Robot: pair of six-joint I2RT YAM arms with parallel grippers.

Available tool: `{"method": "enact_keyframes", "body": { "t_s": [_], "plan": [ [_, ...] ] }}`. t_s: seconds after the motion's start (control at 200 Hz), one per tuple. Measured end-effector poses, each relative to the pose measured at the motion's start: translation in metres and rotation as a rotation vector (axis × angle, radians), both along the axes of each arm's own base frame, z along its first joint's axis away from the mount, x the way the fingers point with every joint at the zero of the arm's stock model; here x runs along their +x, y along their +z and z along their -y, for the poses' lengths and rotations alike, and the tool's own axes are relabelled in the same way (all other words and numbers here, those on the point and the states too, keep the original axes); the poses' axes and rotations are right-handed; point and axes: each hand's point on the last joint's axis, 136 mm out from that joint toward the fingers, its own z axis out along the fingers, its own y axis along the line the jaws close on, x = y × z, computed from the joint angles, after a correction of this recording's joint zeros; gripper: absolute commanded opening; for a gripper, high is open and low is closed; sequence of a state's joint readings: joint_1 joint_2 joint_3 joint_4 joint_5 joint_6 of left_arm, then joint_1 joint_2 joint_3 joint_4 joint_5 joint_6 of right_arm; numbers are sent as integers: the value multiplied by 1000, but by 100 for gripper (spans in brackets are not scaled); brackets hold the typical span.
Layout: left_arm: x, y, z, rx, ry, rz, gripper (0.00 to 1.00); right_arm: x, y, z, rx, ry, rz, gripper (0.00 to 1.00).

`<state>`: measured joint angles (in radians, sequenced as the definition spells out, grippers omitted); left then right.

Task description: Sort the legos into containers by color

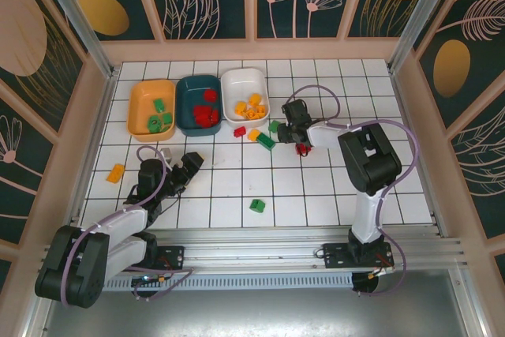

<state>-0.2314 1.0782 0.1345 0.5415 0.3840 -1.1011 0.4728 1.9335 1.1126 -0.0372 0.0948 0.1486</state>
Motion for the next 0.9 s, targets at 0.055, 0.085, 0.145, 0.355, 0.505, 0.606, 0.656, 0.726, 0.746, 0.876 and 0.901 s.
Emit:
{"method": "enact_keyframes", "body": {
  "t_s": [0.055,0.085,0.145,0.355,0.505,0.606,0.656,0.726,0.746,0.876,0.901],
  "plan": [
    [1,1,0,0,0,2,98,1,1,-1,8,2,5,32],
    [1,1,0,0,-1,3,99,1,1,-2,9,5,6,31],
    [2,2,1,-1,-1,4,98,0,2,-1,8,6,8,30],
    [7,3,-2,36,9,-4,98,-7,55,-4,71,-4,96,28],
    [15,25,-24,102,130,39,99,0,112,-56,166,69,208,28],
    [19,41,-41,135,225,54,99,17,127,-107,208,137,244,29],
    [20,45,-49,149,273,40,98,26,126,-126,219,157,249,31],
    [18,46,-61,163,345,5,99,38,114,-143,221,172,237,35],
    [17,46,-64,167,362,-5,99,42,109,-146,219,173,230,37],
    [9,44,-80,198,442,-53,99,59,85,-150,188,168,184,62],
    [8,44,-81,201,450,-58,99,61,83,-150,181,167,179,64]
  ]
}}
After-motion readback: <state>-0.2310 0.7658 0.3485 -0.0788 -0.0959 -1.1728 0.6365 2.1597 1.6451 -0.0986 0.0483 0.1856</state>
